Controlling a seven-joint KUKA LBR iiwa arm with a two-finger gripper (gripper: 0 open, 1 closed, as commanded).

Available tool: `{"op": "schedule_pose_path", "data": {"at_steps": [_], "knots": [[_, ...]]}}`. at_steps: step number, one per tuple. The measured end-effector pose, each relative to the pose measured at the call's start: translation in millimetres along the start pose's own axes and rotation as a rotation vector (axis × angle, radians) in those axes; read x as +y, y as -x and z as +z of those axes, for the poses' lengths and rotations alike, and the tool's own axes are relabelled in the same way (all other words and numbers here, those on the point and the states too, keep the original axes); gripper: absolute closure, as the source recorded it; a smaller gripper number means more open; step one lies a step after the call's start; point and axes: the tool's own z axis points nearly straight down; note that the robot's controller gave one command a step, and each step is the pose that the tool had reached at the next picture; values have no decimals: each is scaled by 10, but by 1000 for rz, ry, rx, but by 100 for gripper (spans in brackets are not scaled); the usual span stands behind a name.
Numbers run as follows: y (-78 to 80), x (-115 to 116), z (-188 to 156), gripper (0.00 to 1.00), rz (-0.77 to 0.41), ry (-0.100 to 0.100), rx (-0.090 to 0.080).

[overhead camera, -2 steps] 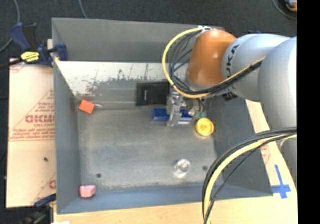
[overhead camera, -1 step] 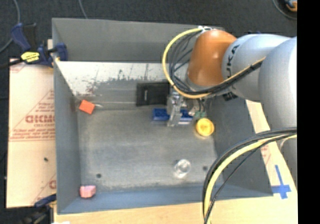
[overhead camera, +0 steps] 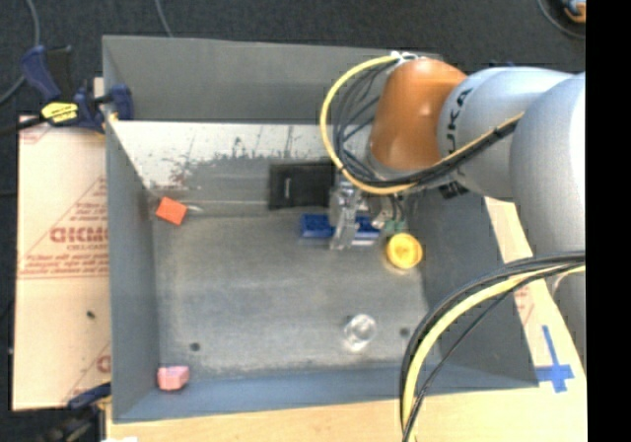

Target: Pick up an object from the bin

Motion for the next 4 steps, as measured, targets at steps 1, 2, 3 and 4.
{"op": "schedule_pose_path", "data": {"at_steps": [1, 2, 3, 4], "knots": [[0, 0, 0, 100, -1, 0, 0], [0, 0, 0, 100, -1, 0, 0], [0, 0, 0, 100, -2, 0, 0], [0, 0, 0, 100, -2, 0, 0]]}}
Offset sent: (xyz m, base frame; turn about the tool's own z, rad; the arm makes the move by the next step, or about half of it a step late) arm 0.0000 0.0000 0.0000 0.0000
